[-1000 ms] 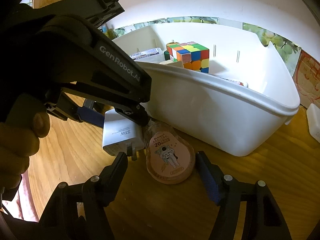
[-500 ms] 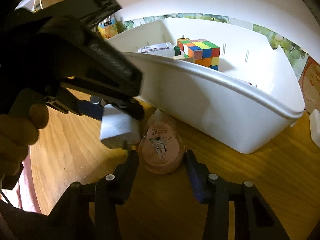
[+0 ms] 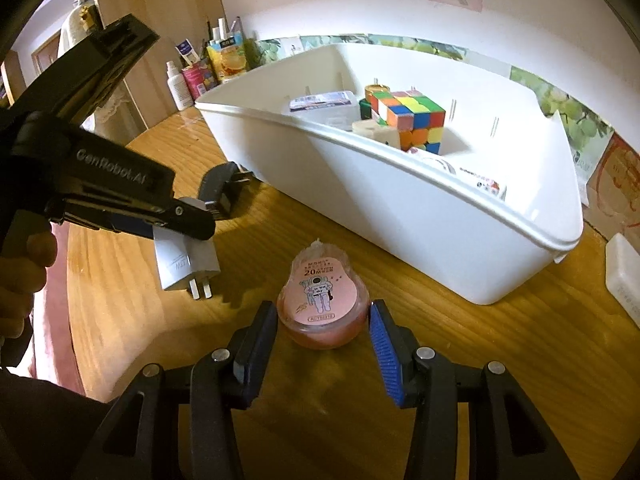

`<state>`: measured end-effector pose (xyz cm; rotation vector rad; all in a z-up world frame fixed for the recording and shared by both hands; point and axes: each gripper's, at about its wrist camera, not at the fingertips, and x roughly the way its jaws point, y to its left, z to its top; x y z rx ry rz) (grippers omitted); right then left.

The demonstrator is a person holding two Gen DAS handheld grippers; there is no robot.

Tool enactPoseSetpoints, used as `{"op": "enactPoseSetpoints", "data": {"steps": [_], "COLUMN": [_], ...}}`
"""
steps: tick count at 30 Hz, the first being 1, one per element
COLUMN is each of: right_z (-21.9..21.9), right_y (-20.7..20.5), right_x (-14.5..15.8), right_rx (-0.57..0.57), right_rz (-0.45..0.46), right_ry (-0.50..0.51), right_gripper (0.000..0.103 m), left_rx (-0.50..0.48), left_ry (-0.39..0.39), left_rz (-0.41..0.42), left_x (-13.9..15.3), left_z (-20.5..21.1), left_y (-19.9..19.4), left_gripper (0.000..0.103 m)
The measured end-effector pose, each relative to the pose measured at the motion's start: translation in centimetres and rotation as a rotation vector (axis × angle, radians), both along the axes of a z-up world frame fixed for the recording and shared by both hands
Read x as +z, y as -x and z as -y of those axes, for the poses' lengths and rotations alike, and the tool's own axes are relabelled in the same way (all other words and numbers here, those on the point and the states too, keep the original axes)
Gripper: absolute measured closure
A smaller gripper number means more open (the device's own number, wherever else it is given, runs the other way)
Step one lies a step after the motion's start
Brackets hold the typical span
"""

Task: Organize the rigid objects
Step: 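Grasp the white charger with left gripper while right gripper grasps the pink round tin, then lift the charger and pink tin and carry both over the tray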

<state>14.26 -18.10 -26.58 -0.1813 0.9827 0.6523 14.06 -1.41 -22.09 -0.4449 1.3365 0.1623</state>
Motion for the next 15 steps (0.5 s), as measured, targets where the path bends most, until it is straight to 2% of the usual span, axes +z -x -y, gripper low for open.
{"op": "enactPoseSetpoints", "data": {"steps": [5, 8, 15], "right_z": [-0.6, -0.9, -2.0], "right_y": [1.2, 1.7, 2.9], "right_x": [1.5, 2.3, 4.2], "right_rx": [0.015, 0.021, 0.016], "right_rz": [0.03, 0.038, 0.046], "right_ry": [-0.011, -0.018, -0.018], "right_gripper": [0.056, 0.056, 0.057], "left_rx": [-0.03, -0.006, -0.008], "left_ry": [-0.023, -0.005, -0.016], "left_rz": [0.057, 0.077, 0.156], "left_x": [0.9, 1.3, 3.6], "left_z": [-1.0, -2.0, -2.3], "left_y": [2.3, 3.2, 3.4], "left_gripper": [0.046, 0.046, 0.046]}}
